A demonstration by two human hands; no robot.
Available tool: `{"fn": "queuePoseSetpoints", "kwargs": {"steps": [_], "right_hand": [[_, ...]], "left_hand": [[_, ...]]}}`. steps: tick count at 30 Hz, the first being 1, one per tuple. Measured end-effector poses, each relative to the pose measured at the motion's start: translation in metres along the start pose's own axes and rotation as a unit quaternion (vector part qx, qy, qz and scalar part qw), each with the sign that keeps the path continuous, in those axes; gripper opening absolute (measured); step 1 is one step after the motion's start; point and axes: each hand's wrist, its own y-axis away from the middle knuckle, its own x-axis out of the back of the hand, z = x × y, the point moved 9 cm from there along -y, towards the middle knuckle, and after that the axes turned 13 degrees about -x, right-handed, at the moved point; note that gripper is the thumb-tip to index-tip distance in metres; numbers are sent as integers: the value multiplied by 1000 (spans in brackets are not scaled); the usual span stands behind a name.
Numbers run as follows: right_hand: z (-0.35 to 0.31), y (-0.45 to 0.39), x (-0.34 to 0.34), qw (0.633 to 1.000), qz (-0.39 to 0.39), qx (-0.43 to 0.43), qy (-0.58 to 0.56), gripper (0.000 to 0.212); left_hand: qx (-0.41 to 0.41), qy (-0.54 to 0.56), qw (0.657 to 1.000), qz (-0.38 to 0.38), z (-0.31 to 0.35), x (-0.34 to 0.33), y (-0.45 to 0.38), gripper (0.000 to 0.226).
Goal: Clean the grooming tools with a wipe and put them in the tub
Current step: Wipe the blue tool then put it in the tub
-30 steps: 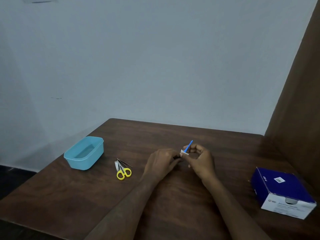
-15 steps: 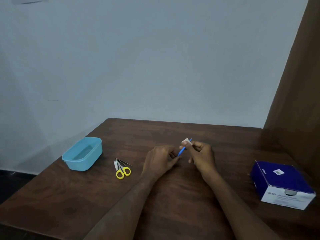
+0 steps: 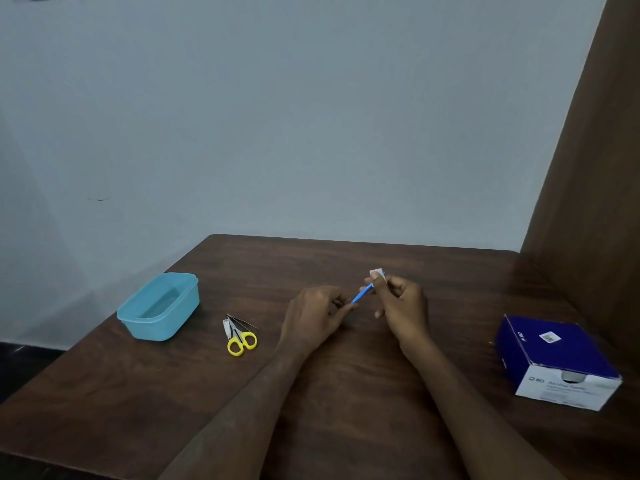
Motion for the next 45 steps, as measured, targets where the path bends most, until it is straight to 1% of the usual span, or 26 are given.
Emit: {"fn": "queuePoseSetpoints", "kwargs": {"steps": [3,8,12,18,20,25,29,32,34,37,40,42,45], "right_hand": [[1,-1,0,1000,-4,-9,-29,36],[1,1,0,999,-8,-10,-41,27],[0,1,3,999,1,-8,-45,32],[4,-2,3,996,-1,-42,-80,39],[4,-3,2,996,-7,-43,-80,36],[5,0,-7,998,-32,-18,-46,19],[2,5,-19,996,-88,0,-17,13],[-3,7,-17,995,-98,2,-34,12],[-6,7,-15,995,-93,7,-39,16],[-6,5,-12,996,-72,-8,-54,30],[-6,4,-14,995,-82,-21,-61,37],[-6,6,-16,994,-87,-23,-54,40],[-6,7,-16,994,-88,-32,-52,47]], "left_hand": [[-1,-4,1000,-9,0,-2,-1,22],[3,17,999,-27,-1,-5,-1,22],[5,27,999,-35,0,-6,-1,26],[0,39,998,-39,0,-5,-1,27],[-2,48,998,-48,1,-6,-1,28],[-4,119,991,-60,4,-7,-1,26],[-25,149,987,-49,10,-5,-2,22],[-33,175,983,-45,12,-6,-3,22],[-22,195,980,-37,9,-7,-2,20],[12,224,974,-13,0,-7,-1,15],[49,272,961,17,-7,-4,1,6],[65,282,957,27,-10,-3,1,10],[68,274,959,29,-14,-4,2,12]]}}
